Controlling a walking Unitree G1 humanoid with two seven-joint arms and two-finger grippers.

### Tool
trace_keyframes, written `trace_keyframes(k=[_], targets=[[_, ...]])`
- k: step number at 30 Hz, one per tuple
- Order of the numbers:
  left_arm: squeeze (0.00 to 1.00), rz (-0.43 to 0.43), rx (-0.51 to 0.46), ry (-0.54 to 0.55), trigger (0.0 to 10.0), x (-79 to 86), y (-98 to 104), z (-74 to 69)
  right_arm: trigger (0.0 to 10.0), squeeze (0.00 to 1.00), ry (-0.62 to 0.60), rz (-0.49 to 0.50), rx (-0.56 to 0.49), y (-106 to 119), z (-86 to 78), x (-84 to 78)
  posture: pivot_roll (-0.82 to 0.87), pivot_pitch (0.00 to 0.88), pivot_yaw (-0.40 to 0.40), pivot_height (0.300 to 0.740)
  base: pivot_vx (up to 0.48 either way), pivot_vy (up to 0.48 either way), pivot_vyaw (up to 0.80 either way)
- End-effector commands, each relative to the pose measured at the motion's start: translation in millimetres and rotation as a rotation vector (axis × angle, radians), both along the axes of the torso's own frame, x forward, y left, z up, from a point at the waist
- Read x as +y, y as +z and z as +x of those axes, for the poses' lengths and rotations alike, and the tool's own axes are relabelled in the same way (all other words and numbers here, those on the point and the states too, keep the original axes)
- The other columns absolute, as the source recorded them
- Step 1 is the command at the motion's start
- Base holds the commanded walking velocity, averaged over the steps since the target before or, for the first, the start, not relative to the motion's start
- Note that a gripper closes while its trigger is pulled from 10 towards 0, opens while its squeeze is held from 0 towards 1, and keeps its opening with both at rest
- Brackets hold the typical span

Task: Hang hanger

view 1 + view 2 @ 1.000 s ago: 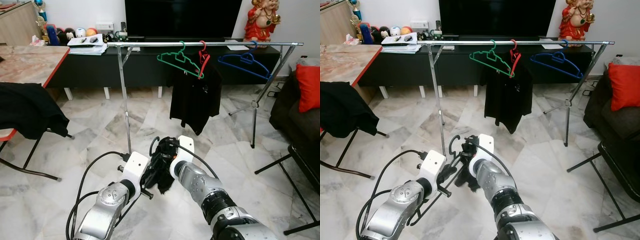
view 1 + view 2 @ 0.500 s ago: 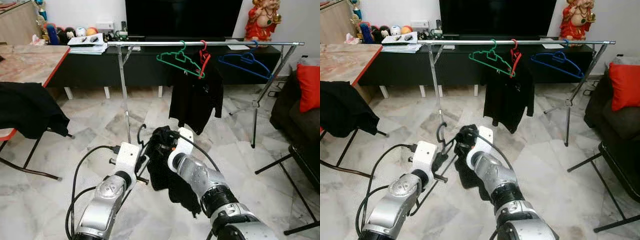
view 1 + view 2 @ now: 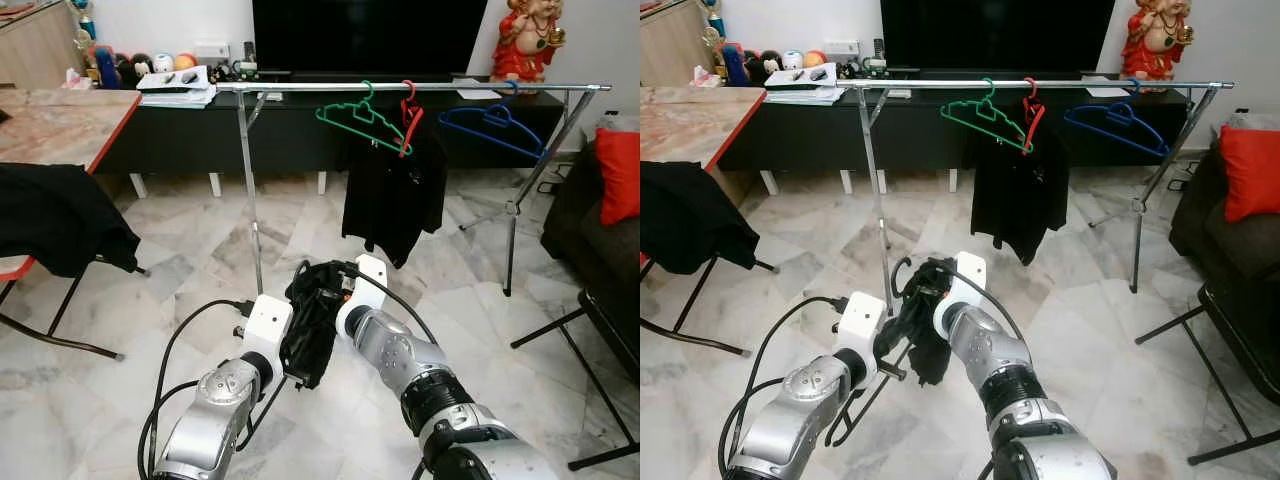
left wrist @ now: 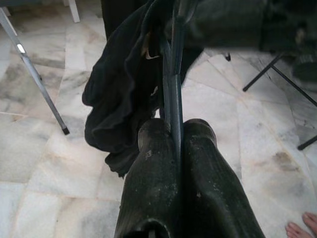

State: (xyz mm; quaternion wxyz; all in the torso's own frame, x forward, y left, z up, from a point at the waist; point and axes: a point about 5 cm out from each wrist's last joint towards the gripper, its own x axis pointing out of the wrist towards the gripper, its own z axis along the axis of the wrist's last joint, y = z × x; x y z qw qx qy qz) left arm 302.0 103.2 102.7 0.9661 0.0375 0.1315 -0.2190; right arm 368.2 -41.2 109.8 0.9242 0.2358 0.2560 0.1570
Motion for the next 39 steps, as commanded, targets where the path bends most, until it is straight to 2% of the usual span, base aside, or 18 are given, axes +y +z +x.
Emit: trace_keyframes(k=[1,7,11,15,23,31,35,39], targets=[[0.0,-0.012,-0.042,-0.031,10.0,-5.5,10,-1.4,10.0,0.0,-0.045,-0.022,-0.025,8,7.5,-9.3,0.14,0.051,-0.061,0.74,0.0,0.0,0.0],[0.0,-0.003,-0.018,-0.036,10.0,-5.3,7,-3.0,10.0,0.0,-0.094,-0.024,-0.016,5,8.8,-18.1,0.14,0.053,-0.059,0.74,0.0,0.0,0.0],[0.0,0.014,0.033,-0.084,10.0,-5.8,1,-8.3,10.0,0.0,-0.154,-0.025,-0.007,3,10.9,-24.8,0.15,0.054,-0.057,0.74,0.0,0.0,0.0],[0.0,0.042,0.073,-0.127,10.0,-7.2,-6,-13.3,10.0,0.0,-0.162,-0.026,-0.009,4,12.2,-26.9,0.15,0.054,-0.058,0.74,0.0,0.0,0.0],[0.0,0.064,0.113,-0.156,10.0,-10.9,-11,-16.5,10.0,0.0,-0.155,-0.023,-0.018,7,13.9,-26.5,0.15,0.052,-0.062,0.74,0.0,0.0,0.0],[0.0,0.121,0.182,-0.203,10.0,-12.8,-22,-21.8,10.0,0.0,-0.134,-0.004,-0.032,11,15.3,-22.1,0.15,0.051,-0.061,0.74,0.0,0.0,0.0],[0.0,0.113,0.166,-0.184,10.0,-12.7,-20,-20.4,10.0,0.0,-0.122,0.004,-0.036,13,15.6,-19.8,0.15,0.05,-0.062,0.74,0.0,0.0,0.0],[0.0,0.068,0.091,-0.054,10.0,-6.5,-8,-5.9,10.0,0.0,-0.088,0.035,-0.022,12,12.6,-11.3,0.15,0.048,-0.062,0.74,0.0,0.0,0.0]])
